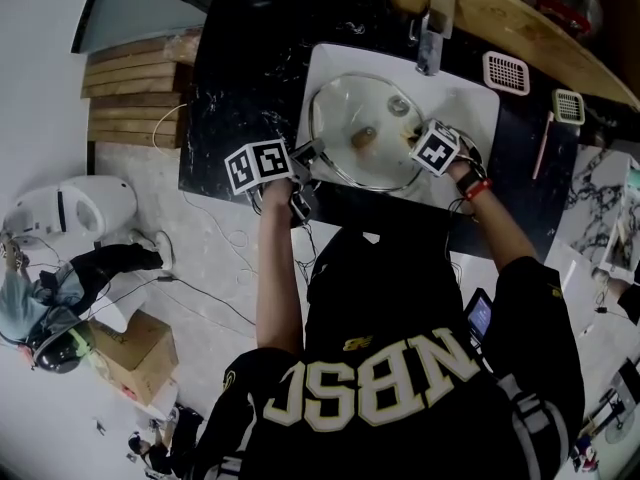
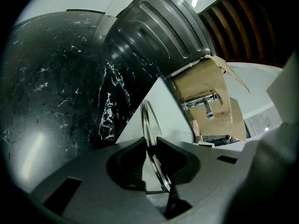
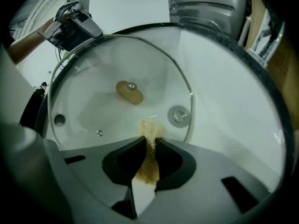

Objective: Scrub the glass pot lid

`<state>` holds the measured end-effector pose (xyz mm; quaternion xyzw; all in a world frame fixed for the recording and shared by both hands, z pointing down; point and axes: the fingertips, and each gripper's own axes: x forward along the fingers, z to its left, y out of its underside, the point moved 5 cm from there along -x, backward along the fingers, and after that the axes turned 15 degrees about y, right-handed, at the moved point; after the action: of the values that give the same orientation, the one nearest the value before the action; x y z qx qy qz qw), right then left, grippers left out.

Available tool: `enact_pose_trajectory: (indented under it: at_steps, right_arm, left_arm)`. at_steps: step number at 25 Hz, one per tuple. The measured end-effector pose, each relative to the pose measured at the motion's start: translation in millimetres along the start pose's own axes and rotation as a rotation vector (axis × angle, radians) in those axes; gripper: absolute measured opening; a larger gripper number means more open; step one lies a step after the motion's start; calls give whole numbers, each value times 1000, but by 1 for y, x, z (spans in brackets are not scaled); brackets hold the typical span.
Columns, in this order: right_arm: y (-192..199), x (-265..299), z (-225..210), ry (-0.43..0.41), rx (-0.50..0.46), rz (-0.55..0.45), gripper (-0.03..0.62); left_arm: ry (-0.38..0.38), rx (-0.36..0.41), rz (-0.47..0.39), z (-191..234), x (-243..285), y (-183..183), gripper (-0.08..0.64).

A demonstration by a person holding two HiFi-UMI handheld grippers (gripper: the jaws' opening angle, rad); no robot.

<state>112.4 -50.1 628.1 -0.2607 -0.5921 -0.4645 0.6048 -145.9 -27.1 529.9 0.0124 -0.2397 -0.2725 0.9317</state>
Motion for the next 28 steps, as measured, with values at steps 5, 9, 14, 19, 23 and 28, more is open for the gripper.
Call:
enact_pose_trajectory:
  at_steps: [5, 9, 14, 19, 23, 28]
  right_arm:
    - [0, -17, 20, -59, -8, -27, 64]
    - [-10, -30, 37, -137, -6, -66, 64]
    - [-23, -49, 62, -237, -6, -112, 64]
    - [-34, -54, 79, -240, -3, -151, 66]
    - [-47, -62, 86, -271, -4, -211, 66]
    - [-76, -68, 93, -271, 53, -326, 66]
  left_arm:
    - [0, 4, 0, 0, 0, 1, 80]
    - [3, 13, 9, 0, 1, 1, 81]
    - [-43, 68, 46, -4, 5, 4, 81]
    - [-62, 88, 70, -4, 8, 5, 81]
    - [-59, 80, 74, -4, 7, 5, 81]
    - [-55, 76, 76, -4, 7, 5, 81]
